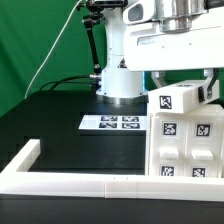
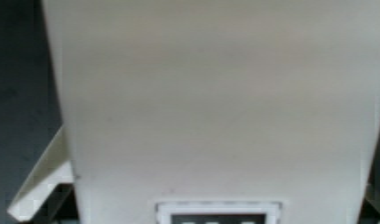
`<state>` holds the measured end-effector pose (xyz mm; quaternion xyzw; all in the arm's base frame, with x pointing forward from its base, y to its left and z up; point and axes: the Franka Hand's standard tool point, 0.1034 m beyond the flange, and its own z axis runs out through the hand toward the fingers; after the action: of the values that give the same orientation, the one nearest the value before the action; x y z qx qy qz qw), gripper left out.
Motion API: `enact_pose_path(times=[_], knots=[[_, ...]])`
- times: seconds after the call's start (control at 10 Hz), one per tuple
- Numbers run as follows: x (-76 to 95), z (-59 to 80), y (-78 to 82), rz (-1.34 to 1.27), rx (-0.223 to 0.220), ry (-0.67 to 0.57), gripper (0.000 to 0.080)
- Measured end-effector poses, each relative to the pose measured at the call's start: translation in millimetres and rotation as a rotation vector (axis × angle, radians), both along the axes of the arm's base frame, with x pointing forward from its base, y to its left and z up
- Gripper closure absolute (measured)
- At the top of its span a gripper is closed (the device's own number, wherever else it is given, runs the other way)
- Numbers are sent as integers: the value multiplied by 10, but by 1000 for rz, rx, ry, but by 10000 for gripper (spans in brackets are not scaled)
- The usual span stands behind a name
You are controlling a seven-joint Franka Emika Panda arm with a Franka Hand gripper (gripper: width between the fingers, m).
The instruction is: Assemble cabinet
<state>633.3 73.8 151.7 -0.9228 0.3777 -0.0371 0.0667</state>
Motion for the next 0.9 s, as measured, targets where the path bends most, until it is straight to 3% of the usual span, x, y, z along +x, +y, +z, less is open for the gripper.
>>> enact_pose_path(times=[0.7,0.9], knots=[[2,16,31,-394,59,38,255],[-63,2,54,-648,99,70,255]])
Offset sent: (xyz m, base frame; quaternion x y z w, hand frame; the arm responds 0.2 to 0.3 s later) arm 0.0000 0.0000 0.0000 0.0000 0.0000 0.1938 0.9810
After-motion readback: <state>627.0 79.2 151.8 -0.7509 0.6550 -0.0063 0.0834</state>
